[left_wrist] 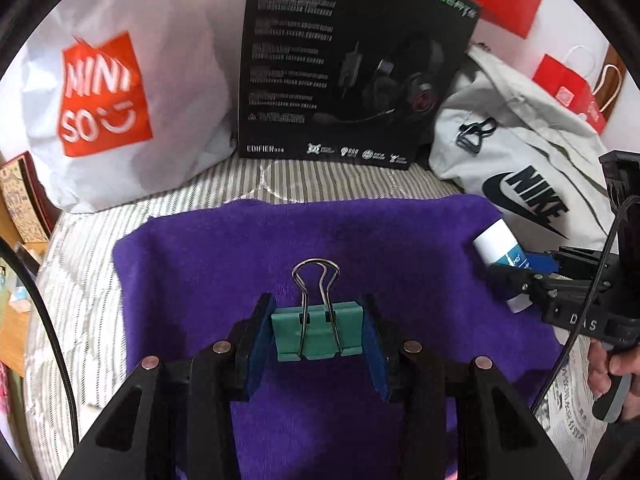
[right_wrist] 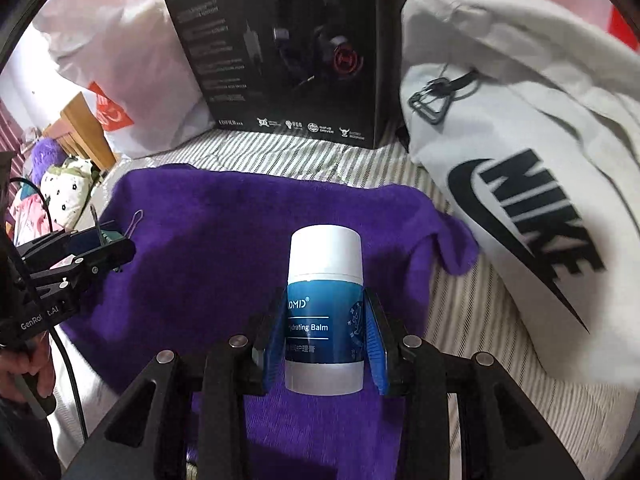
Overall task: Organize rigid objects
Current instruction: 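Carry the clip onto the purple towel with the left gripper while the right gripper carries the balm there, then open both grippers to set the clip and balm on the towel, then withdraw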
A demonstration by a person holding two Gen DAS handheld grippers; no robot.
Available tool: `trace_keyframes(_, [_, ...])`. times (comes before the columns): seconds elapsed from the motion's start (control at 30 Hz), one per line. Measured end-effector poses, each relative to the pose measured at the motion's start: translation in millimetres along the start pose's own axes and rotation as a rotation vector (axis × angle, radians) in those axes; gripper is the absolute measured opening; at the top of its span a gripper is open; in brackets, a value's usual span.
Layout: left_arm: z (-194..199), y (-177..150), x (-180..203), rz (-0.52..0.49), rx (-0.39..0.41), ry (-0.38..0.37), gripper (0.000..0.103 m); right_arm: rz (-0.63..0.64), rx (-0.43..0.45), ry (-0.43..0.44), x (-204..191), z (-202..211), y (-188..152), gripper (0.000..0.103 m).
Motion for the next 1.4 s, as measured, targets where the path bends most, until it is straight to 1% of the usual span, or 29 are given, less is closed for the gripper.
trace_keyframes(0.17, [-21,4,0,0.005,-0.031,-0.006,0.040,0.008,-0.037,-0.026,2,-26,3,0.036])
trace_keyframes(0.27, [-29,5,0,0.002,-0.054,-0.003,0.040,0.012,-0.049,-0.028,2,-34,2,0.036])
trace_keyframes(0.43, [-39,4,2,-0.016,-0.088,0.019,0.040,0.012,-0.049,-0.030,2,-35,3,0.036])
trace_keyframes(0.6, [-42,4,6,-0.046,-0.089,0.050,0.040,0.030,-0.062,-0.054,4,-39,1,0.036])
trace_keyframes(0.8, [-43,4,6,-0.046,-0.090,0.049,0.041,0.036,-0.056,-0.058,3,-39,1,0.037])
trace_keyframes(0.9, [-44,4,8,-0.046,-0.092,0.037,0.046,0.043,-0.060,-0.050,2,-39,1,0.039])
trace_keyframes(0.93, [-43,4,8,-0.046,-0.093,0.033,0.049,0.044,-0.062,-0.037,1,-39,0,0.044])
trace_keyframes(0.97, [-43,3,9,-0.047,-0.093,0.033,0.050,0.043,-0.062,-0.018,0,-37,-2,0.053])
trace_keyframes(1.03, [-43,2,10,-0.051,-0.093,0.035,0.053,0.044,-0.062,-0.006,-1,-37,-4,0.063])
trace_keyframes(1.1, [-42,1,11,-0.052,-0.094,0.030,0.058,0.055,-0.064,-0.024,-1,-36,-7,0.064])
trace_keyframes(1.2, [-42,-3,12,-0.057,-0.100,0.038,0.070,0.052,-0.065,-0.037,-2,-31,-9,0.064])
trace_keyframes(1.23, [-41,-5,12,-0.059,-0.105,0.048,0.075,0.045,-0.065,-0.039,-2,-28,-10,0.064])
trace_keyframes(1.33, [-40,-10,12,-0.067,-0.110,0.071,0.077,0.027,-0.057,-0.048,-1,-18,-13,0.065])
trace_keyframes(1.4, [-36,-14,11,-0.054,-0.119,0.071,0.077,0.005,-0.040,-0.048,-2,-5,-16,0.065])
Point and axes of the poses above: each gripper's, at about its wrist camera, not at the fingertips, and z roughly against the way its jaws point, x to its right, y to its top, the point moved 7 cm from there along -z, roughly the way its jaws point, and after that the axes turned 8 degrees about y, right-handed, at the moved point
